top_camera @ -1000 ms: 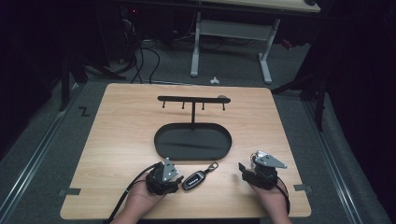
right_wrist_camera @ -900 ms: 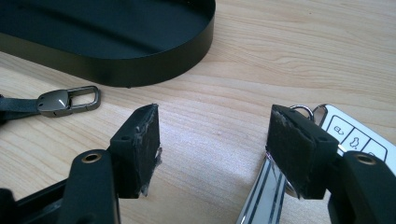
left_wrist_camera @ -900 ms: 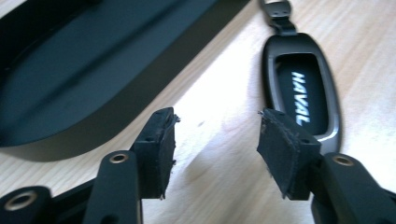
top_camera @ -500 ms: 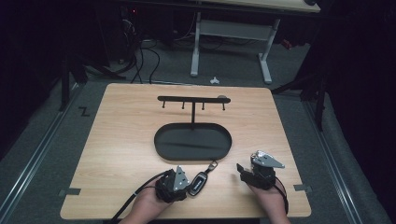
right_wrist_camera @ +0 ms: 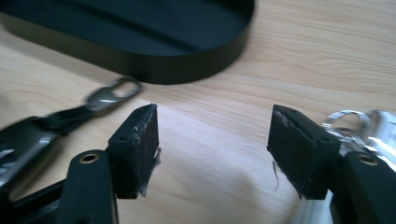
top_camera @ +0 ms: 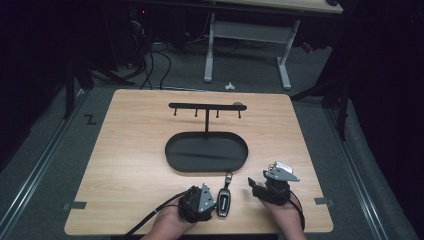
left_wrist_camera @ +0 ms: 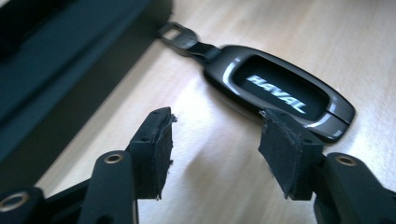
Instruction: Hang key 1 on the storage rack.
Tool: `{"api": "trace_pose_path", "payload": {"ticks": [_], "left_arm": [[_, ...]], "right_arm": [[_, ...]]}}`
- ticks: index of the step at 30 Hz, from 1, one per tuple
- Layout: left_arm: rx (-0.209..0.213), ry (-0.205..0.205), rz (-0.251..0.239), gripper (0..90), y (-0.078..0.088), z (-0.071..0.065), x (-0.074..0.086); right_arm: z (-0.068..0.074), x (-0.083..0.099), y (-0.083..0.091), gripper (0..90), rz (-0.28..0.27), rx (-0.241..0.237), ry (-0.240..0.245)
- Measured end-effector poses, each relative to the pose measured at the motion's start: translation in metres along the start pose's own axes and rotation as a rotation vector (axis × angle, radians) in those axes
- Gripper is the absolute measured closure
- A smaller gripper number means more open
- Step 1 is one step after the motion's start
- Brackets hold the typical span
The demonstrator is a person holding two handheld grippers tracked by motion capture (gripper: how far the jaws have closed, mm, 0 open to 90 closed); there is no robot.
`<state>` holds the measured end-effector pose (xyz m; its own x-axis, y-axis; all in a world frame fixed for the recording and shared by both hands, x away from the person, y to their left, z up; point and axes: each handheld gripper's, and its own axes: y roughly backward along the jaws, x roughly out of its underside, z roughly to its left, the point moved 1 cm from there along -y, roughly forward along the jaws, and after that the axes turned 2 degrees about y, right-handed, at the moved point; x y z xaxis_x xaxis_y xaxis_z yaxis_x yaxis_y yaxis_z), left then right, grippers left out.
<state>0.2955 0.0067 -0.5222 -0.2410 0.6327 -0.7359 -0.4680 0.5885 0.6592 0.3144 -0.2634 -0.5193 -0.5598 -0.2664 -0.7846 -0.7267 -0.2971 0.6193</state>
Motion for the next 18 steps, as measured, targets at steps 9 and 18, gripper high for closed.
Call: {"api": "trace_pose_path", "payload": {"ticks": [9,18], "left_arm": [[-0.128,0.18,-0.06,40.2,0.03,0.068,0.023],[-0.263,0.334,-0.171,39.3,0.09,0.123,0.044]], "right_arm": [[0.048,0.0,0.003,28.4,0.02,-0.154,0.018],[0.071,0.002,0.002,25.1,0.034,-0.179,0.084]]}}
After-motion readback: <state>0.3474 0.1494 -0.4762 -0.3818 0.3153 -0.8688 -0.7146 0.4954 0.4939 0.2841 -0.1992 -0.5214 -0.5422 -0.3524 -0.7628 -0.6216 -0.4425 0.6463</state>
